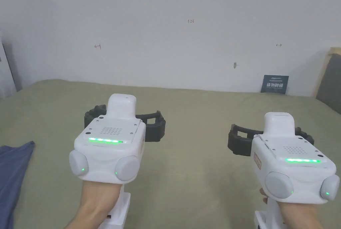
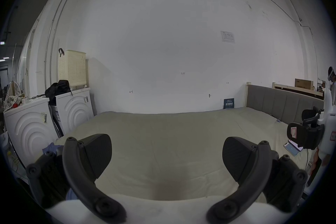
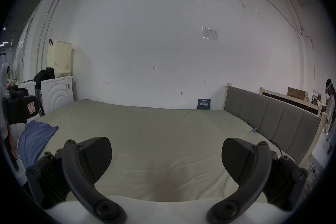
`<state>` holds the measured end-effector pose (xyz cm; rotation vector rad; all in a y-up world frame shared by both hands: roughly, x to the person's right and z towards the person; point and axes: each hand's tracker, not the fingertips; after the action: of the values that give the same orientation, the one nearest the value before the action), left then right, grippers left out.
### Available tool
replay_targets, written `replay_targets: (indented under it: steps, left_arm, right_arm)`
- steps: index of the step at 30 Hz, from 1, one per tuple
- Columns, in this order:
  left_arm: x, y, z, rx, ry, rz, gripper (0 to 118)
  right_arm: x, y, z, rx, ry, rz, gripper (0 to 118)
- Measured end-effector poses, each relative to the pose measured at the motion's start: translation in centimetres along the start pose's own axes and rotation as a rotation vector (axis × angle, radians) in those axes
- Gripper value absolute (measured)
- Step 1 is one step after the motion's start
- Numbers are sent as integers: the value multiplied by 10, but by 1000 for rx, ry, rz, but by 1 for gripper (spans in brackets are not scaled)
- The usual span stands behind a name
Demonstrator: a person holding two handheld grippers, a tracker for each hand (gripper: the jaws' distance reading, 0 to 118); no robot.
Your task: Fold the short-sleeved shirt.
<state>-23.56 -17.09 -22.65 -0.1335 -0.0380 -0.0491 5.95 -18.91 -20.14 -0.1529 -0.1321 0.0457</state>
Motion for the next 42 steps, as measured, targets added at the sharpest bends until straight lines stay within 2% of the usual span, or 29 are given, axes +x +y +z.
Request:
replay_targets:
  steps: [42]
  left_arm:
    - [-3,-3,-1,-8,-9,5,118]
  right_arm:
    - [0,-2,2,-8,-1,4,118]
